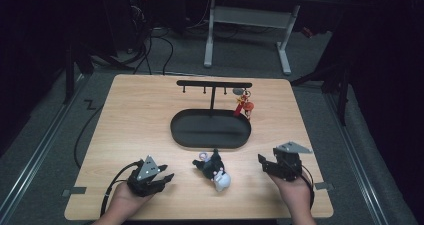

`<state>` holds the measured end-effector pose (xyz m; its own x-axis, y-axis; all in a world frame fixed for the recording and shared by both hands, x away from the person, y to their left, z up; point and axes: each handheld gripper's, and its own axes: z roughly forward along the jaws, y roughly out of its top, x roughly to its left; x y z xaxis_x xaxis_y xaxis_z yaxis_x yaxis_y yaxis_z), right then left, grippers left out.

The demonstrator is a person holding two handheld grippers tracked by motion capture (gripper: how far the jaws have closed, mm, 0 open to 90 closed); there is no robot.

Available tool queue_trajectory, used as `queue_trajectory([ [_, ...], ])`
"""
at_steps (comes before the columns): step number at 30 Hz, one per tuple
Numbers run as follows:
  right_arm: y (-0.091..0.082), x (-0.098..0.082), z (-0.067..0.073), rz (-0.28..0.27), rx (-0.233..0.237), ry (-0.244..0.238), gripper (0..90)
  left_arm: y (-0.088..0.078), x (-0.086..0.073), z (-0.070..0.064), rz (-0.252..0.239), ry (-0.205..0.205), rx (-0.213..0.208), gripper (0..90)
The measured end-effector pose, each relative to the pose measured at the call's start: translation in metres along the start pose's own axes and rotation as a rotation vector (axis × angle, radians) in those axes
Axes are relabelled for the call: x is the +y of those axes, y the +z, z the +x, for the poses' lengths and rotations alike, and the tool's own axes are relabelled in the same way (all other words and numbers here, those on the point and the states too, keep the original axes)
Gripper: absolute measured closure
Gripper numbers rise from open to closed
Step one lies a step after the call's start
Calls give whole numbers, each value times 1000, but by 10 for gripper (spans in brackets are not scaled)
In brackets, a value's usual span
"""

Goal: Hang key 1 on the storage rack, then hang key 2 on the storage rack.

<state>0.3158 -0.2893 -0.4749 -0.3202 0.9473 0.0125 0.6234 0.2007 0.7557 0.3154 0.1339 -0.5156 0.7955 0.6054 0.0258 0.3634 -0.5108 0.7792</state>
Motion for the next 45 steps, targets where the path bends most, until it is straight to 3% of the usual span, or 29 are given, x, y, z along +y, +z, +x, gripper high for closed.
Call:
queue_trajectory([
  [2, -5, -24, 3, -54, -4, 9, 379, 7, 4, -13, 12, 27, 18, 793],
  [3, -5, -24, 3, -54, -4, 9, 379, 12, 6, -19, 15, 21, 16, 793],
  [4, -9, -36, 5, -87, -2, 31, 392, 21, 13, -27, 22, 15, 44, 828],
  [6, -11, -42, 5, -95, 7, 37, 402, 28, 18, -29, 25, 6, 56, 843],
  [8, -14, -47, 6, -86, 26, 27, 403, 50, 36, -26, 29, -53, 87, 888],
  [9, -14, -47, 6, -86, 26, 27, 403, 50, 36, -26, 29, -53, 87, 894],
  [11, -14, -49, 4, -85, 37, 24, 404, 62, 45, -29, 54, -57, 72, 897],
  [15, -15, -51, 4, -76, 56, 19, 408, 76, 57, -56, 73, 19, 7, 898],
  [16, -15, -51, 4, -75, 56, 16, 410, 81, 62, -67, 70, 47, -16, 898],
  [18, -16, -50, 3, -82, 55, 17, 412, 86, 66, -76, 69, 70, -31, 898],
  [21, -17, -50, 2, -81, 49, 19, 417, 86, 68, -82, 45, 73, -42, 898],
  [24, -18, -51, 3, -83, 54, 23, 422, 75, 61, -74, 36, 72, -20, 894],
  [28, -19, -51, 5, -84, 59, 34, 420, 48, 45, -45, 20, 52, 34, 838],
  [30, -20, -52, 9, -75, 55, 30, 409, 33, 36, -27, 19, 44, 71, 710],
  [31, -20, -52, 9, -75, 55, 30, 409, 28, 33, -21, 20, 40, 86, 710],
  [32, -20, -52, 11, -70, 50, 27, 402, 13, 24, -1, 27, 28, 134, 606],
  [33, -20, -52, 11, -70, 50, 27, 402, 13, 24, -1, 27, 28, 134, 565],
  [35, -21, -52, 13, -61, 40, 29, 396, 3, 17, 13, 21, 14, 169, 527],
  [37, -20, -52, 15, -50, 35, 29, 391, -5, 9, 27, 8, -11, 199, 466],
  [38, -17, -50, 17, -28, 31, 34, 377, -11, 1, 39, -27, -56, 205, 439],
  [42, -10, -47, 23, 13, 16, 17, 354, -14, -8, 45, -34, -83, 196, 428],
  [45, -3, -46, 26, 69, 28, 13, 351, -17, -10, 42, -25, -32, 196, 406],
])
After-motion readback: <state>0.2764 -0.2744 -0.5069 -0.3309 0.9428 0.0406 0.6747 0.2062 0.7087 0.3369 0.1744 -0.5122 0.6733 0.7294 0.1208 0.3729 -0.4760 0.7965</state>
